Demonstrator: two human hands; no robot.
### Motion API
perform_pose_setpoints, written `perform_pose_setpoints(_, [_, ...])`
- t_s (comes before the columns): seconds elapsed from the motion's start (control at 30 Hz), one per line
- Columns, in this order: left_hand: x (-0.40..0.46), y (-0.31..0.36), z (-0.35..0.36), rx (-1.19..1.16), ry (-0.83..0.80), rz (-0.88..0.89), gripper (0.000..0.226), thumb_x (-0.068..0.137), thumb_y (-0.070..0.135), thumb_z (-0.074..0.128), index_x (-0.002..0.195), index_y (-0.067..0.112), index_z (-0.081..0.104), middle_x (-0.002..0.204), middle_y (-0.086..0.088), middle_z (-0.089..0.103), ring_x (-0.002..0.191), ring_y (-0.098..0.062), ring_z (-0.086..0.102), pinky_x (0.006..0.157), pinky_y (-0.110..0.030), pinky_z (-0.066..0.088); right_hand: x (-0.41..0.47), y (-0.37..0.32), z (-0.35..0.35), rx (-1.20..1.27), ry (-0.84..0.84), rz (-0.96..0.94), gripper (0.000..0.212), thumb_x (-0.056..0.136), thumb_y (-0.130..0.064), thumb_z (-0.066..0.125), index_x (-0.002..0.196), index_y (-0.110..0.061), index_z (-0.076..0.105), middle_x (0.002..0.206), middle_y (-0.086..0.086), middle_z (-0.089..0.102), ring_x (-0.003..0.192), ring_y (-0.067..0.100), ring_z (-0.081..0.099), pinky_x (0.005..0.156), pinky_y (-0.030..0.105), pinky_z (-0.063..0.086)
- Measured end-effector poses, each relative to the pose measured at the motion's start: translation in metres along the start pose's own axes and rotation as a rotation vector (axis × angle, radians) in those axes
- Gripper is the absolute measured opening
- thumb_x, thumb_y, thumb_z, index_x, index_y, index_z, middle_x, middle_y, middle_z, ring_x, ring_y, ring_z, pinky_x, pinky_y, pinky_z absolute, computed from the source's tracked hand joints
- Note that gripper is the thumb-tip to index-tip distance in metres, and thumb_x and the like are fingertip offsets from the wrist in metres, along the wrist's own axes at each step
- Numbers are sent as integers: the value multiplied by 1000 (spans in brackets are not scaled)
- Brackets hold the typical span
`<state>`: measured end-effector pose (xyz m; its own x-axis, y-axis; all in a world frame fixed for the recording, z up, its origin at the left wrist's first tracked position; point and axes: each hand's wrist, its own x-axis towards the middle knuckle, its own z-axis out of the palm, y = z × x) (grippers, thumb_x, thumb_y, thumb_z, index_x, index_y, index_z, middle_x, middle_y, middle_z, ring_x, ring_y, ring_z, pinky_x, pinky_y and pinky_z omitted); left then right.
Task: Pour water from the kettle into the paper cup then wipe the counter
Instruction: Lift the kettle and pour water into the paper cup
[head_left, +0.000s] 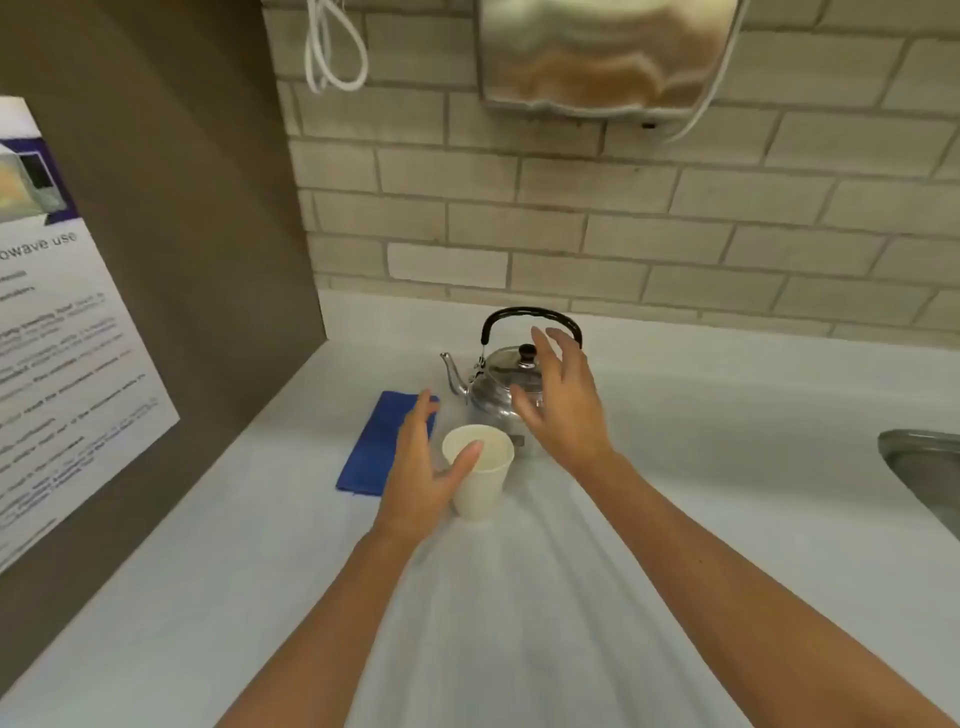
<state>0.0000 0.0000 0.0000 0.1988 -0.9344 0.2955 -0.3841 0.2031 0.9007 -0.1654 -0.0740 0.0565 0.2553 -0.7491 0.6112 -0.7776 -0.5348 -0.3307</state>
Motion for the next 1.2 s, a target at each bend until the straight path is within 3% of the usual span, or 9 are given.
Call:
perform_pose_setpoints(0.23, [-21, -27, 15, -105, -126, -189, 109, 54, 66, 74, 141, 40, 13, 133, 20, 40, 125, -5, 40, 103, -30, 35, 62, 11, 6, 15, -39, -19, 65, 88, -31, 58, 141, -8, 29, 140, 21, 38, 125, 36, 40, 105, 46, 37])
perform_pose_setpoints(0.37, [-21, -28, 22, -60, -158, -176, 98, 50, 66, 75, 131, 46, 24, 126, 30, 41, 119, 1, 43, 95, -18, 38, 93, 26, 8, -49, -170, -40, 59, 90, -36, 54, 141, -15, 33, 130, 19, 47, 113, 37, 49, 93, 45, 42])
perform_pose_setpoints(0.5, [-19, -30, 26, -51, -129, -203, 93, 50, 63, 76, 127, 46, 27, 125, 22, 46, 118, -3, 46, 89, -14, 38, 114, 39, 11, -68, -345, -57, 41, 91, -40, 51, 130, -27, 51, 113, 16, 62, 107, 32, 55, 86, 41, 47])
perform_pose_setpoints(0.67, [-18, -32, 26, -12, -116, -201, 74, 60, 52, 78, 115, 58, 30, 119, 29, 49, 113, 4, 49, 86, -11, 42, 127, 49, 16, 33, -341, -125, 30, 90, -39, 54, 117, -31, 63, 116, -1, 69, 107, 19, 61, 82, 30, 47])
perform_pose_setpoints(0.73, [-18, -34, 26, -14, -106, -207, 70, 61, 51, 78, 112, 62, 32, 118, 30, 50, 112, 7, 49, 84, -9, 43, 129, 52, 19, 71, -331, -141, 28, 88, -40, 56, 114, -32, 64, 112, -4, 71, 100, 15, 63, 73, 24, 44])
perform_pose_setpoints(0.8, [-18, -35, 27, -17, -99, -213, 68, 62, 50, 78, 112, 62, 33, 118, 29, 51, 112, 5, 50, 83, -10, 45, 128, 54, 21, 101, -306, -158, 26, 87, -39, 58, 111, -32, 66, 105, -2, 73, 78, 7, 62, 63, 16, 40])
perform_pose_setpoints(0.87, [-19, -37, 27, -14, -92, -211, 68, 62, 51, 78, 114, 59, 34, 119, 27, 52, 112, 5, 51, 82, -9, 47, 127, 55, 23, 114, -263, -163, 24, 86, -38, 61, 108, -31, 68, 96, -1, 76, 60, -3, 47, 55, 8, 29])
perform_pose_setpoints(1.03, [-20, -40, 28, -15, -77, -203, 69, 59, 59, 75, 116, 56, 36, 117, 28, 54, 108, 11, 50, 80, -2, 43, 124, 58, 20, 139, -243, -110, 22, 84, -37, 63, 104, -30, 70, 99, -3, 75, 69, 3, 51, 65, 19, 36])
perform_pose_setpoints(1.2, [-19, -43, 28, -19, -74, -196, 72, 56, 64, 72, 118, 52, 36, 116, 29, 53, 107, 14, 49, 77, -1, 43, 117, 58, -1, 146, -219, -74, 20, 83, -39, 64, 100, -33, 71, 99, -7, 75, 75, 7, 60, 64, 20, 40])
